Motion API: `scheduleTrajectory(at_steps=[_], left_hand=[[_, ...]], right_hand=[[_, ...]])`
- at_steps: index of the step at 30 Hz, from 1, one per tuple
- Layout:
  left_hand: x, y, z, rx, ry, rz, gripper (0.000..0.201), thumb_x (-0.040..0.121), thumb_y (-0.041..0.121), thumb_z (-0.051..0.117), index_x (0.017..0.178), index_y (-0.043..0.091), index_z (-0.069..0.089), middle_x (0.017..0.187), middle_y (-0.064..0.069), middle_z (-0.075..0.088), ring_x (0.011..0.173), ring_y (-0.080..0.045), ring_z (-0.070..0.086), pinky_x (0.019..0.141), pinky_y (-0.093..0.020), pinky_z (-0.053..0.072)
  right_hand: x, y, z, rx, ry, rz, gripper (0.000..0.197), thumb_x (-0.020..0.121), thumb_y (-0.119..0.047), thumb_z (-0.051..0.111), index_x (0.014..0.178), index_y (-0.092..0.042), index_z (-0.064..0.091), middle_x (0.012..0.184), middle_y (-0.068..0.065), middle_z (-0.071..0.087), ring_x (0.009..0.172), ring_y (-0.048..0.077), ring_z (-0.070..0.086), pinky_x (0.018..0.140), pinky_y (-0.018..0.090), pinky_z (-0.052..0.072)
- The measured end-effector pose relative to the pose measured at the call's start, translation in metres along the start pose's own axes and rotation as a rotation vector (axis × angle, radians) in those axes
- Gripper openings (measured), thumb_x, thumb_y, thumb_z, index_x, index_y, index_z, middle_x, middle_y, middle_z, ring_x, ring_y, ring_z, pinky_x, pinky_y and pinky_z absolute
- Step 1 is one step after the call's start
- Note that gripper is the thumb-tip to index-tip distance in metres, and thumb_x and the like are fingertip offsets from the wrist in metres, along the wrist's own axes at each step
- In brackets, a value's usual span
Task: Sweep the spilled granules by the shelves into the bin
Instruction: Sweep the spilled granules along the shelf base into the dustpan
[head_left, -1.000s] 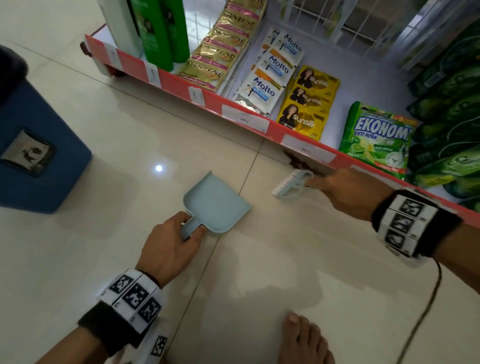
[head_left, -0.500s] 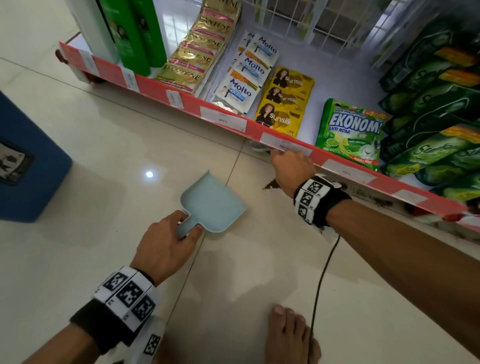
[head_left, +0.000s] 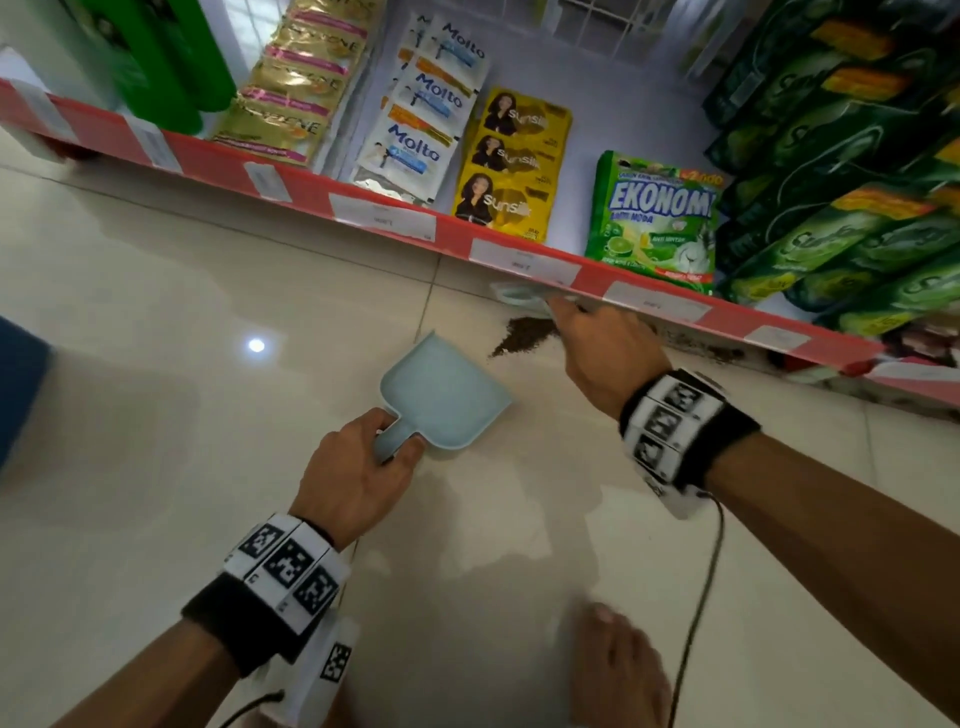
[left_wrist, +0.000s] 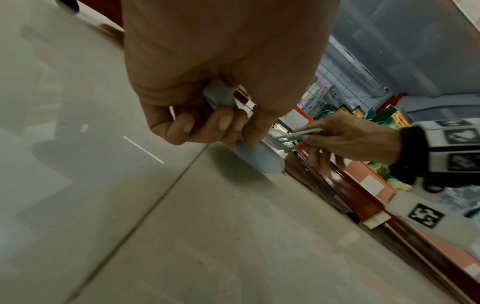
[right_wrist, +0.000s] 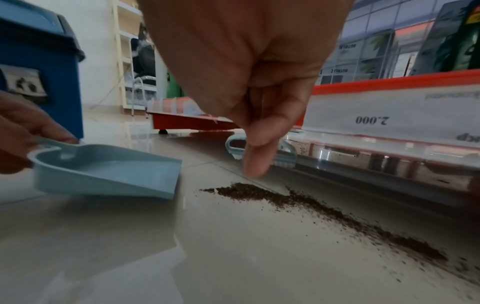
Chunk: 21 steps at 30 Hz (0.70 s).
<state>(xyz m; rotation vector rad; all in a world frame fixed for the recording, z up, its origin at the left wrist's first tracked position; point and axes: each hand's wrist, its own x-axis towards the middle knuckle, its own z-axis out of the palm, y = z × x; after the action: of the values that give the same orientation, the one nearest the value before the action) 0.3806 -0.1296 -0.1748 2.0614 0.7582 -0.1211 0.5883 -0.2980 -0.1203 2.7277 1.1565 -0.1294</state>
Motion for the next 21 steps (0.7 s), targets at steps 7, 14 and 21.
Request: scheduleTrajectory(at_steps=[7,14,21], left_hand=[[0.006,0.020,0.018,-0.025,-0.055,0.069,0.022,0.090,0.035,0.062,0.078,0.018,0.056,0.060,0.002,0.059,0.055,-0.019,0.057,0.050,-0.028,0.039],[0.003,0.023,0.028,-0.001,-0.082,0.095,0.021,0.090,0.035,0.061,0.079,0.018,0.055,0.062,0.002,0.061,0.061,-0.021,0.061,0.057,-0.033,0.048],[-0.006,0.032,0.032,0.029,-0.079,0.075,0.022,0.090,0.036,0.062,0.078,0.018,0.055,0.062,0.000,0.061,0.060,-0.021,0.059,0.054,-0.031,0.044]], right_hand=[[-0.003,0.017,0.004,0.006,-0.110,-0.042,0.046,0.094,-0.004,0.040,0.139,-0.014,0.043,0.104,0.018,0.067,0.094,0.038,0.066,0.071,0.043,0.051],[-0.039,0.035,0.016,0.040,0.012,0.053,0.048,0.094,-0.011,0.044,0.140,-0.021,0.041,0.073,0.013,0.064,0.064,0.035,0.062,0.052,0.033,0.039],[-0.022,0.043,0.029,0.038,-0.016,0.200,0.045,0.092,-0.005,0.043,0.137,-0.008,0.042,0.097,0.020,0.068,0.085,0.041,0.066,0.064,0.042,0.048]])
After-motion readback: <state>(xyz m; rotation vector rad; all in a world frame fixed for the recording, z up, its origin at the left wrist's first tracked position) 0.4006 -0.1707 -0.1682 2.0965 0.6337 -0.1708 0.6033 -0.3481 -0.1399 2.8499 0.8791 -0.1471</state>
